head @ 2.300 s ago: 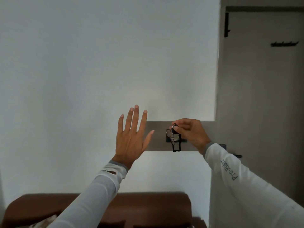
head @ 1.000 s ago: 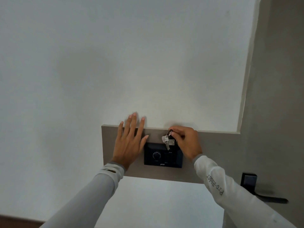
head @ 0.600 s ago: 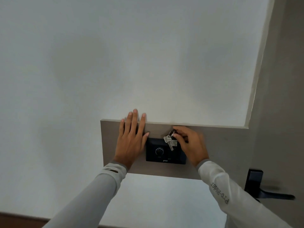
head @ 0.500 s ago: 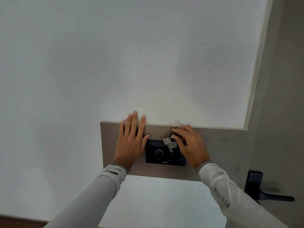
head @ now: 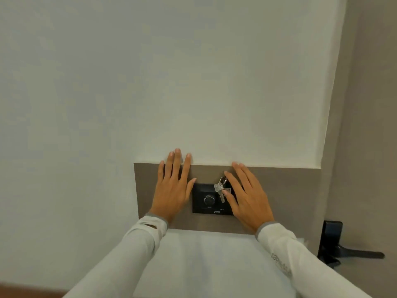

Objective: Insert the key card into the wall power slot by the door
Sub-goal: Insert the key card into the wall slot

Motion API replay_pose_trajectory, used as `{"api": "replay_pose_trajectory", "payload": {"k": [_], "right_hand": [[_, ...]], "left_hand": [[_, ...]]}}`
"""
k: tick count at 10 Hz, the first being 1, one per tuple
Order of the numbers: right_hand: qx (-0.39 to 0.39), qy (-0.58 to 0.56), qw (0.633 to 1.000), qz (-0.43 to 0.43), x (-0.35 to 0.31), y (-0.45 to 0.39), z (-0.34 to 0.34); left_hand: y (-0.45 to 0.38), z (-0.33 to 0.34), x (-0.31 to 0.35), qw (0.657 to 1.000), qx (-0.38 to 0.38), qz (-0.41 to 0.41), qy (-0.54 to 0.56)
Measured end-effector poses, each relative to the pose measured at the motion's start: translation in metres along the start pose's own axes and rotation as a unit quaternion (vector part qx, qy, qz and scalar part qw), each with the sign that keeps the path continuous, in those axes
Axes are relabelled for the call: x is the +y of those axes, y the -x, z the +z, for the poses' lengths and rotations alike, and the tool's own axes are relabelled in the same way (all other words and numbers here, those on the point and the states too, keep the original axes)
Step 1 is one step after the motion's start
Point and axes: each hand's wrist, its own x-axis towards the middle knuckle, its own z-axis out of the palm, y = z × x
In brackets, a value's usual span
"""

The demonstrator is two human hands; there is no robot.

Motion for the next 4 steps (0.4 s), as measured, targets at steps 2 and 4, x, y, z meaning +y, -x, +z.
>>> {"api": "replay_pose_trajectory", "payload": {"k": [2,4], "right_hand": [[-0.015,-0.018,1.000,0.017,-0.001,0.000,0.001],[-0.088,-0.088,0.989,0.081,-0.015,-0.012,-0.035]], "left_hand": [[0.007,-0.015,0.007,1.000,-0.005,-0.030,-0.003],[0.004,-0.091,-0.012,0.998,0.049,-0.027,-0.034]]}}
